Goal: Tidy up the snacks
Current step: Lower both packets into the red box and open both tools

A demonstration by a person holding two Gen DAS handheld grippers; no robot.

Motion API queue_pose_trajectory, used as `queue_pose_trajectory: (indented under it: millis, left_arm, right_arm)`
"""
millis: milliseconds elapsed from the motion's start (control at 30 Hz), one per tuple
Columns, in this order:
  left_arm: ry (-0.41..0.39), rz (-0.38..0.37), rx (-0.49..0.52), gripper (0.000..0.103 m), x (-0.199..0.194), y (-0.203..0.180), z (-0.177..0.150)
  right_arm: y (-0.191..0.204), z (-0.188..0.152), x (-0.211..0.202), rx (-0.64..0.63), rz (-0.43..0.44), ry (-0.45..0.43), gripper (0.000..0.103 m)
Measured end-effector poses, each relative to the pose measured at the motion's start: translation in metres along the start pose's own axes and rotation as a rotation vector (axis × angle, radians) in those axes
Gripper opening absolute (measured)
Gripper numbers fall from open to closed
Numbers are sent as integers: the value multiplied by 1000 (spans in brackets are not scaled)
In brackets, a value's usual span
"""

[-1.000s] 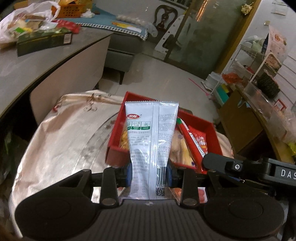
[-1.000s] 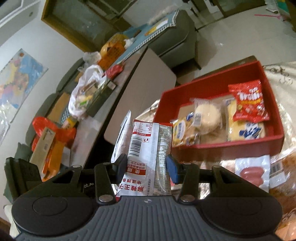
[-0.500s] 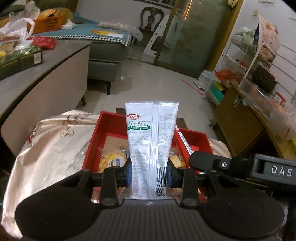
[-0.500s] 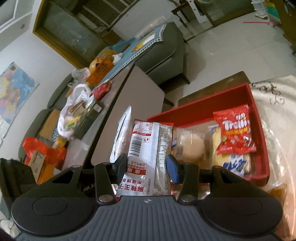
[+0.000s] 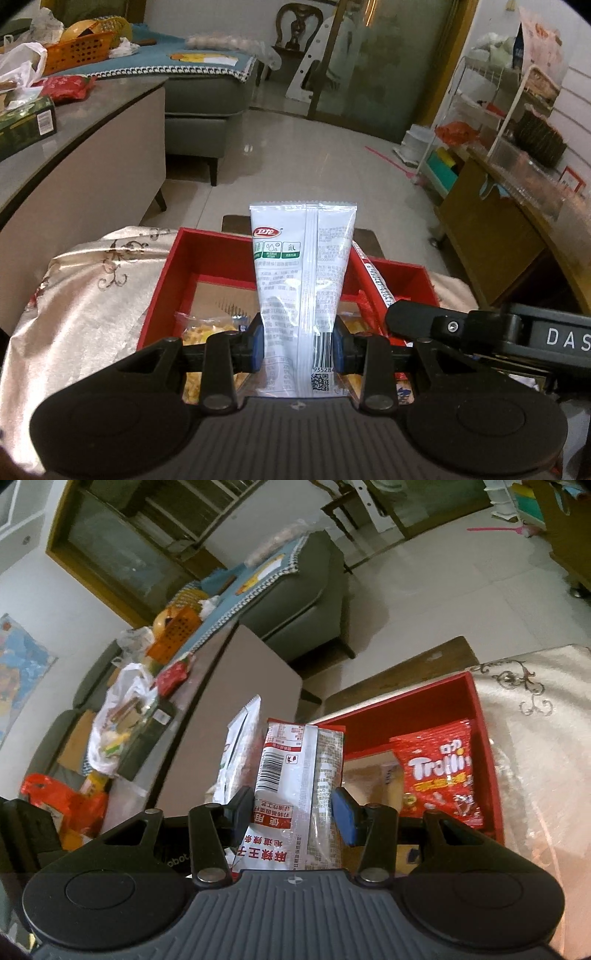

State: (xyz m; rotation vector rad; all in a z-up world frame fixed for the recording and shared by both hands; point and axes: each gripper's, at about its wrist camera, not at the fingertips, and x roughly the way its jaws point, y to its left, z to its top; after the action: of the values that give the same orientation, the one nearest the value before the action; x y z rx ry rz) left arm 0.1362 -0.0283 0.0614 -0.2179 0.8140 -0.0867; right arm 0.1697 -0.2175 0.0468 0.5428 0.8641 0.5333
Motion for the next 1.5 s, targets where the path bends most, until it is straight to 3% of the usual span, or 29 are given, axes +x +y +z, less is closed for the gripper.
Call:
queue_pose_trajectory:
  millis: [433,833,1500]
  left_arm:
    - [51,64,30,29,26,-1,-7]
    - [56,84,38,35,27,1,-7]
    - [42,106,51,38,19,0,-7]
  right_arm:
    - [-6,-5,24,-87,-146,34,57]
    - [-4,-9,27,-110,-160,66,59]
    - [-3,-13,28,-123,-207,84,73]
